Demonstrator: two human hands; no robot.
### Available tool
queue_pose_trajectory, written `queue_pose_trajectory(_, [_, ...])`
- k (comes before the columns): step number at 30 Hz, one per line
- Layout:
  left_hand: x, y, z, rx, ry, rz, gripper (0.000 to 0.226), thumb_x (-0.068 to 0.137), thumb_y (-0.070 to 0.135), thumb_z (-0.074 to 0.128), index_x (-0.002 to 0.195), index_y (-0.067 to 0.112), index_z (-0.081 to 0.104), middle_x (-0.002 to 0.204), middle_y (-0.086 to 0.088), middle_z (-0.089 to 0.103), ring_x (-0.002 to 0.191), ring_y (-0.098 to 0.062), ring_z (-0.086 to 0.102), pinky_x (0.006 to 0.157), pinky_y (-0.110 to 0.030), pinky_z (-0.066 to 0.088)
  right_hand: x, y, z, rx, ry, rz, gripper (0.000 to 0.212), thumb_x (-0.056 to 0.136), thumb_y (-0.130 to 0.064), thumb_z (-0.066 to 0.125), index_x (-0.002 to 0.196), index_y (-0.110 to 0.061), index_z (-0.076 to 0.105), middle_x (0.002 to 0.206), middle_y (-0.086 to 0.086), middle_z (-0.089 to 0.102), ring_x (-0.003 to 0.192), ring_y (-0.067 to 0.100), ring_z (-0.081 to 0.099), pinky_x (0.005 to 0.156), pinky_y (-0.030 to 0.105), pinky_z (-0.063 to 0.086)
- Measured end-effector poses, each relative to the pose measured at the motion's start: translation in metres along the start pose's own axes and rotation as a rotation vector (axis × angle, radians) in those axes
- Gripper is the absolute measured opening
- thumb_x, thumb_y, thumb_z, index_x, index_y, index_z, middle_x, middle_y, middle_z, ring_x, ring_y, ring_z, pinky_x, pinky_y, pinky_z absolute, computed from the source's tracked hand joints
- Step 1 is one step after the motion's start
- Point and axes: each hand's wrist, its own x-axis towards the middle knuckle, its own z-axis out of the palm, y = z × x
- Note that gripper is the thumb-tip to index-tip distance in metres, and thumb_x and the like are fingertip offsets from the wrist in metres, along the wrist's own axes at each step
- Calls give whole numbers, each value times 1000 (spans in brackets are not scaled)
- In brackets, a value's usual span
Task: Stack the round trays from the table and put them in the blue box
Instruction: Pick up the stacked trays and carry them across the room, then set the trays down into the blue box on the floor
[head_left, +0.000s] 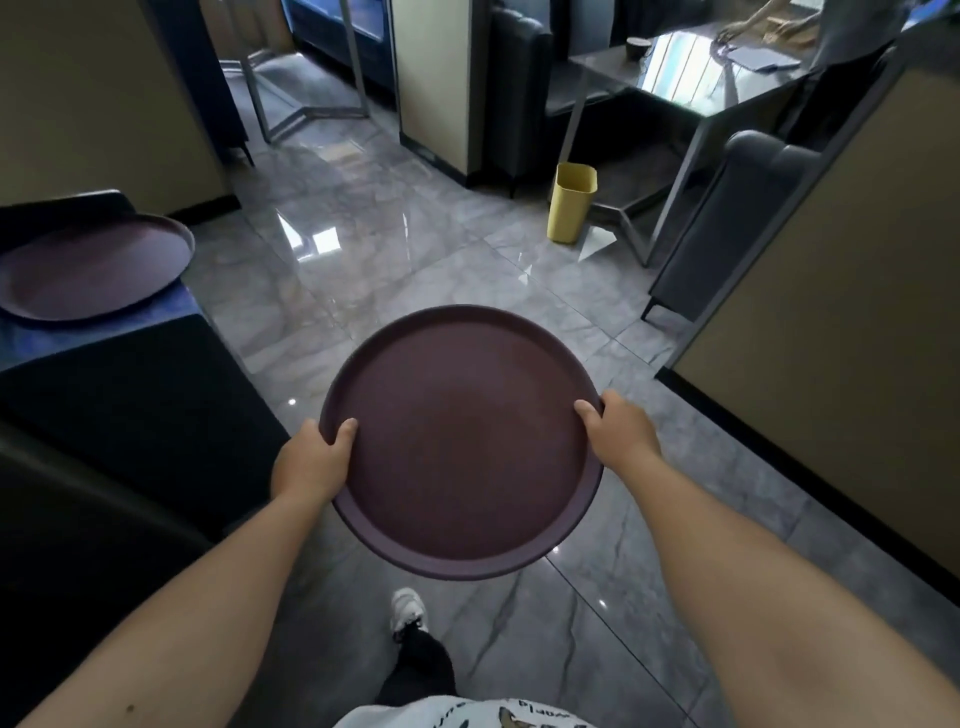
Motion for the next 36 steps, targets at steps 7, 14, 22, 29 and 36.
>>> queue_pose_trajectory(7, [132, 35, -35, -5, 32, 46, 53, 89, 61, 40, 104, 12, 56, 88, -4, 59, 75, -24, 55, 63, -36, 42, 106, -79, 13, 39, 53, 9, 36, 93, -48, 47, 83, -13, 51, 77, 4, 58, 70, 26, 54, 59, 34, 37])
queue_pose_trajectory(14, [234, 53, -47, -23, 71, -1, 55, 88, 63, 39, 102, 13, 56, 80, 0, 55, 70, -22, 52, 56, -34, 38, 209, -143, 25, 37, 52, -35, 36, 92, -47, 48, 78, -14, 49, 74, 3, 57, 69, 27, 53, 58, 34, 35])
queue_pose_trajectory(22, [339, 79, -42, -58, 135, -129, 51, 89, 59, 43, 101, 12, 57, 92, -10, 64, 78, -29, 56, 65, -38, 43, 357, -211, 49, 9, -30, -184, 35, 93, -45, 50, 70, -20, 43, 68, -2, 50, 69, 28, 50, 60, 34, 34])
queue_pose_trajectory(29, [420, 109, -49, -124, 250, -299, 49, 89, 58, 43, 98, 11, 55, 94, -13, 63, 86, -35, 59, 78, -45, 50, 491, -303, 49, -68, -123, -348, 39, 94, -47, 47, 79, -10, 48, 74, 7, 57, 72, 31, 51, 61, 37, 35])
queue_pose_trajectory(36, [490, 83, -73, -106, 360, -449, 53, 88, 61, 43, 100, 10, 54, 97, -15, 63, 84, -34, 58, 65, -38, 40, 565, -404, 92, -34, -212, -493, 35, 92, -41, 53, 77, -9, 50, 79, 12, 60, 78, 34, 56, 67, 39, 43])
